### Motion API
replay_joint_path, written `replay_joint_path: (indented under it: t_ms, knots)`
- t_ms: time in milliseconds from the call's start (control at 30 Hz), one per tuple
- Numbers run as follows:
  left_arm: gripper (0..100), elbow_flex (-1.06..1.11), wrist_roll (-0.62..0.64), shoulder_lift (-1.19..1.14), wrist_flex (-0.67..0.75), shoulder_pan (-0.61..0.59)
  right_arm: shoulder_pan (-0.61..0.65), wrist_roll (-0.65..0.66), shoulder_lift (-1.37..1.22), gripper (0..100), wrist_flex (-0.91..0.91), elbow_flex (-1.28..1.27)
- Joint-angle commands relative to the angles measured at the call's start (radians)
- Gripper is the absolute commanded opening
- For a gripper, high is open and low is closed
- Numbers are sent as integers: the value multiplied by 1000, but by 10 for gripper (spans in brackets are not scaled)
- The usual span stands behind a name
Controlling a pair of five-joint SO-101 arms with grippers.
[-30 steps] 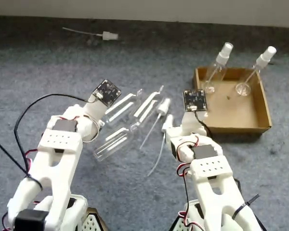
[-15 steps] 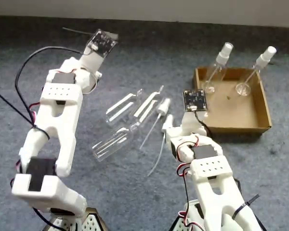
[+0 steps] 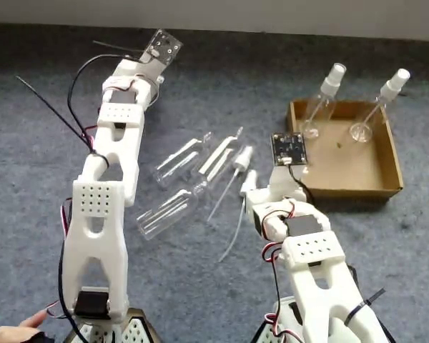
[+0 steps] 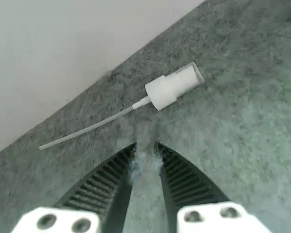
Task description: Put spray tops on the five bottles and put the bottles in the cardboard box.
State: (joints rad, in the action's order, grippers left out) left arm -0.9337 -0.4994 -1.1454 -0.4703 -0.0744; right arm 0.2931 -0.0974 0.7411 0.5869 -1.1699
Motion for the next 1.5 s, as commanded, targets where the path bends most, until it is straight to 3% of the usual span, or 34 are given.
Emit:
replay_joint_path:
  t_ms: [0,200,300,633,800,933,1033,1133,1300,1467]
  knots:
    - [8,-449,-8,-232,29,-8,12,-6,4,56,-27,45]
    - [37,-704,-9,-450,52,-10,12,-6,4,56,-30,45]
    - [91,-677,-6,-458,58,-15,12,-6,-4,56,-47,44]
    - [79,-591,-11,-450,57,-38,12,-6,-4,56,-47,44]
    - [164,-579,-6,-455,58,-38,10,-6,-4,56,-47,44]
    - [143,-576,-11,-455,63,-42,10,-5,-1,56,-47,44]
    - [11,-578,-86,-455,64,-42,8,-5,1,56,-47,44]
    - [35,-579,-178,-456,66,-41,8,-5,2,56,-47,44]
    - [6,-582,-181,-452,54,-67,7,-5,1,56,-47,44]
    - [6,-670,-181,-440,-186,-93,7,-5,-4,56,-48,45]
